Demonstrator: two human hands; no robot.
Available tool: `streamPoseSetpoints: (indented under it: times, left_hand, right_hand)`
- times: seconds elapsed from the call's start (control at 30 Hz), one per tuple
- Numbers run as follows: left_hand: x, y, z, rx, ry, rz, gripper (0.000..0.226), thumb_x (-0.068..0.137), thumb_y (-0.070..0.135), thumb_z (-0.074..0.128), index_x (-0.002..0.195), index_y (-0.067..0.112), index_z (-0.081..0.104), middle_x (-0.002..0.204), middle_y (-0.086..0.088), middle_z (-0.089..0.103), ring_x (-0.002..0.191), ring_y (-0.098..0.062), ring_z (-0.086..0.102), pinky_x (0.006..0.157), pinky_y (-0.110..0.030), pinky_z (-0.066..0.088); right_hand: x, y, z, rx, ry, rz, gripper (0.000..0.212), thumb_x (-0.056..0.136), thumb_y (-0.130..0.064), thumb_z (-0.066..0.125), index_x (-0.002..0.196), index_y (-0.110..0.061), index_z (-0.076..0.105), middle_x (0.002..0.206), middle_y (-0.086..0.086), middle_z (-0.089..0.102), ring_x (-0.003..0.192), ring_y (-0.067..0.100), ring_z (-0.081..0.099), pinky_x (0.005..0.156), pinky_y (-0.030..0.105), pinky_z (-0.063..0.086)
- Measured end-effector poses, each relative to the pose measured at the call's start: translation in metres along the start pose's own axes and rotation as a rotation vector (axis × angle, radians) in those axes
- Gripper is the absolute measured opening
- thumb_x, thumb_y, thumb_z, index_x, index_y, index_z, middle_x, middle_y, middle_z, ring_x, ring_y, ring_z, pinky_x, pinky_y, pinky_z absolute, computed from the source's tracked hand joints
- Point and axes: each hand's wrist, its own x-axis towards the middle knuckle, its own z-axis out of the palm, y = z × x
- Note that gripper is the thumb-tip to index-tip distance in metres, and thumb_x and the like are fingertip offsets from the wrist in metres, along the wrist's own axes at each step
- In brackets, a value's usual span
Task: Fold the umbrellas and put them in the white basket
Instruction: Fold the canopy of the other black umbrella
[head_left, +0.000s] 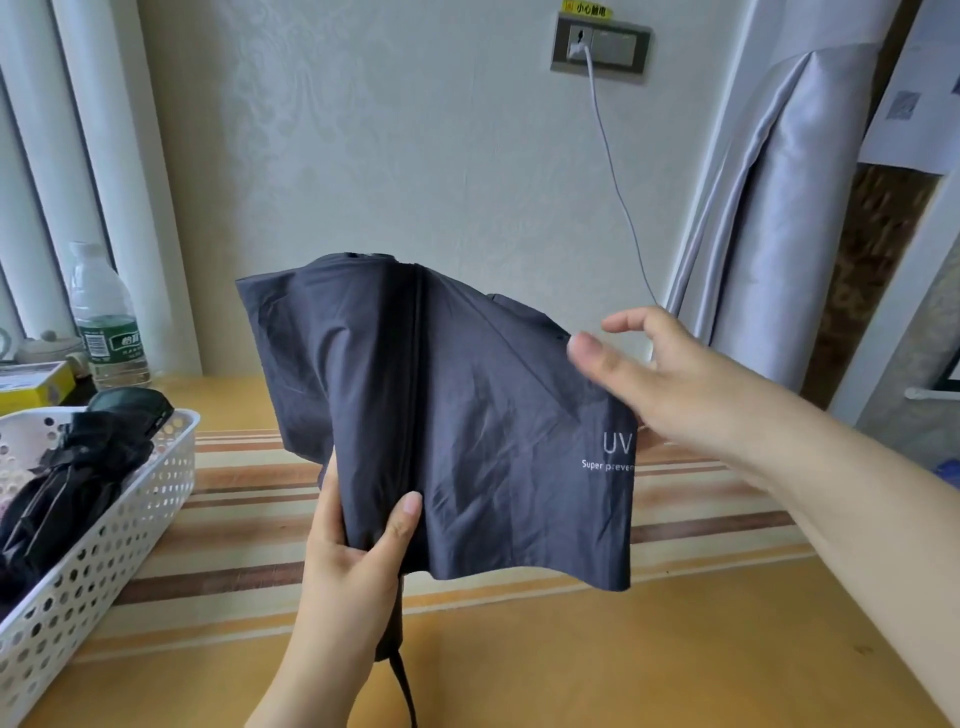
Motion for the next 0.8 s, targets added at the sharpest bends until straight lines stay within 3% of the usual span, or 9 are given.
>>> streamPoseSetpoints:
  times: [0.1, 0.17, 0.27, 0.37, 0.43, 0.5, 0.57, 0.67, 0.8]
  left_hand:
    - [0.001, -0.001, -0.001, 0.034, 0.010, 0.017, 0.070, 0.072, 0.030, 0.068, 0.138, 0.032, 0.046, 0.134, 0.010, 0.057, 0.122, -0.004, 0.054, 0.108, -0.037, 0.039]
    - [0.001, -0.002, -0.001, 0.040, 0.018, 0.030, 0.070, 0.073, 0.031, 0.068, 0.138, 0.033, 0.045, 0.136, 0.011, 0.055, 0.125, -0.004, 0.051, 0.111, -0.038, 0.037]
    - [0.003, -0.005, -0.003, 0.032, 0.026, 0.035, 0.070, 0.075, 0.029, 0.070, 0.140, 0.031, 0.044, 0.138, 0.009, 0.054, 0.127, -0.006, 0.049, 0.111, -0.041, 0.036]
    - [0.004, -0.009, -0.004, 0.041, 0.022, 0.044, 0.069, 0.078, 0.031, 0.077, 0.139, 0.032, 0.045, 0.139, 0.009, 0.053, 0.128, -0.008, 0.049, 0.110, -0.045, 0.038]
    - [0.004, -0.010, -0.003, 0.052, 0.010, 0.053, 0.068, 0.078, 0.029, 0.075, 0.139, 0.031, 0.045, 0.140, 0.008, 0.052, 0.129, -0.009, 0.048, 0.110, -0.045, 0.037]
    - [0.003, -0.010, -0.003, 0.071, 0.000, 0.057, 0.071, 0.074, 0.029, 0.070, 0.140, 0.031, 0.044, 0.140, 0.008, 0.052, 0.129, -0.008, 0.047, 0.111, -0.044, 0.037]
    - [0.003, -0.009, -0.002, 0.089, -0.001, 0.059, 0.074, 0.072, 0.030, 0.069, 0.141, 0.031, 0.043, 0.139, 0.009, 0.053, 0.128, -0.006, 0.049, 0.111, -0.043, 0.037]
    - [0.002, -0.007, -0.003, 0.102, -0.004, 0.073, 0.074, 0.071, 0.031, 0.068, 0.141, 0.030, 0.044, 0.137, 0.009, 0.054, 0.127, -0.005, 0.050, 0.111, -0.042, 0.037]
    - [0.001, -0.007, -0.002, 0.129, -0.022, 0.086, 0.077, 0.072, 0.036, 0.076, 0.141, 0.030, 0.043, 0.139, 0.009, 0.052, 0.130, -0.006, 0.047, 0.112, -0.041, 0.035]
  right_hand:
    - [-0.012, 0.007, 0.008, -0.044, 0.066, -0.154, 0.054, 0.076, -0.053, 0.069, 0.121, -0.047, 0.040, 0.071, -0.012, 0.071, 0.066, 0.003, 0.065, 0.074, 0.026, 0.053]
    - [-0.017, 0.012, 0.013, 0.086, 0.231, -0.327, 0.038, 0.088, -0.025, 0.066, 0.115, -0.047, 0.051, 0.055, 0.004, 0.058, 0.049, 0.010, 0.049, 0.058, 0.028, 0.046]
    - [-0.022, 0.019, 0.017, 0.161, 0.230, -0.399, 0.054, 0.093, -0.017, 0.059, 0.120, -0.062, 0.045, 0.059, 0.014, 0.055, 0.058, 0.030, 0.052, 0.064, 0.033, 0.048]
    - [-0.019, 0.024, 0.015, 0.216, -0.007, -0.306, 0.064, 0.096, -0.007, 0.053, 0.125, -0.063, 0.038, 0.065, -0.002, 0.068, 0.057, 0.015, 0.058, 0.063, 0.024, 0.047]
    - [-0.012, 0.027, 0.011, 0.168, -0.081, -0.263, 0.058, 0.097, -0.008, 0.052, 0.119, -0.061, 0.045, 0.071, -0.003, 0.070, 0.060, 0.016, 0.059, 0.065, 0.029, 0.047]
    - [-0.003, 0.031, 0.007, 0.074, -0.078, -0.239, 0.041, 0.092, -0.025, 0.059, 0.111, -0.061, 0.053, 0.091, -0.007, 0.073, 0.082, 0.016, 0.068, 0.085, 0.039, 0.052]
    - [0.002, 0.027, 0.007, 0.038, -0.107, -0.194, 0.023, 0.088, -0.039, 0.063, 0.105, -0.054, 0.060, 0.113, -0.018, 0.068, 0.107, -0.002, 0.061, 0.102, 0.032, 0.045]
    - [0.008, 0.020, 0.014, 0.086, -0.199, -0.130, 0.023, 0.089, -0.037, 0.063, 0.111, -0.042, 0.060, 0.117, -0.019, 0.063, 0.108, -0.007, 0.058, 0.100, 0.023, 0.046]
    - [0.013, 0.013, 0.018, 0.160, -0.067, -0.065, 0.027, 0.092, -0.044, 0.056, 0.118, -0.038, 0.060, 0.117, -0.014, 0.063, 0.108, 0.003, 0.059, 0.091, 0.023, 0.045]
